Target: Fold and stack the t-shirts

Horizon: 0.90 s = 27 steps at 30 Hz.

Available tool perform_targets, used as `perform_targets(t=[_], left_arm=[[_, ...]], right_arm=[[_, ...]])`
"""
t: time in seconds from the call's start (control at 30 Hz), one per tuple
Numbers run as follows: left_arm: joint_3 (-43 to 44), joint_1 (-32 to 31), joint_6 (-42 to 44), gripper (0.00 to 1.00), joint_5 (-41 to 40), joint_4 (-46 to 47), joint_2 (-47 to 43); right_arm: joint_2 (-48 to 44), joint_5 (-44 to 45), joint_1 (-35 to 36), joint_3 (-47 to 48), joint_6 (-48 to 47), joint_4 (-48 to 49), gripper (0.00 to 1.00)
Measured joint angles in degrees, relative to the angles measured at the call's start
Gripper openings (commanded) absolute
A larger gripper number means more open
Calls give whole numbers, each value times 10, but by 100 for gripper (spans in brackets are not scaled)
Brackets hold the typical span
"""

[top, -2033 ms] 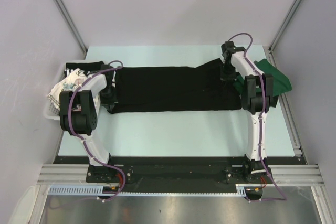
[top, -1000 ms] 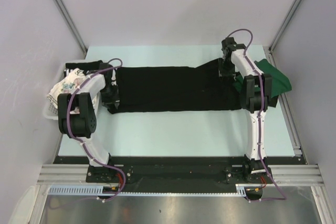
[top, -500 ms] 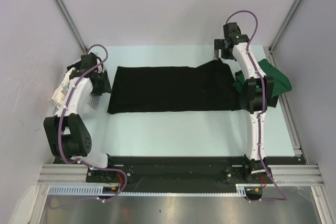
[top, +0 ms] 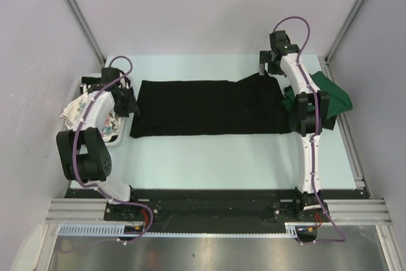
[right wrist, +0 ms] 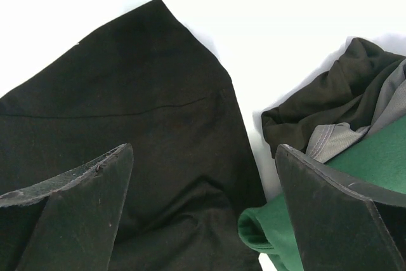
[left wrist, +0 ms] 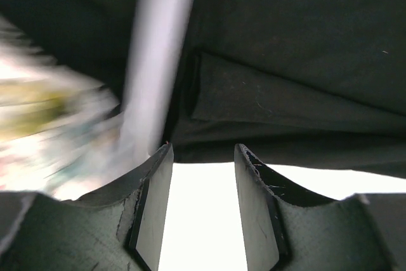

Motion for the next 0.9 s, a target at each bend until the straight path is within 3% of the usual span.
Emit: perform_targets(t=[0.57,0.9], left_arm=[[17,-12,-8,48,28,20,80],[61,-102,-6,48,71,33,78]], right_arm=[[-2,14,-16,-10,-10,16,100],[53,-21,-21,44,-12,75,100]])
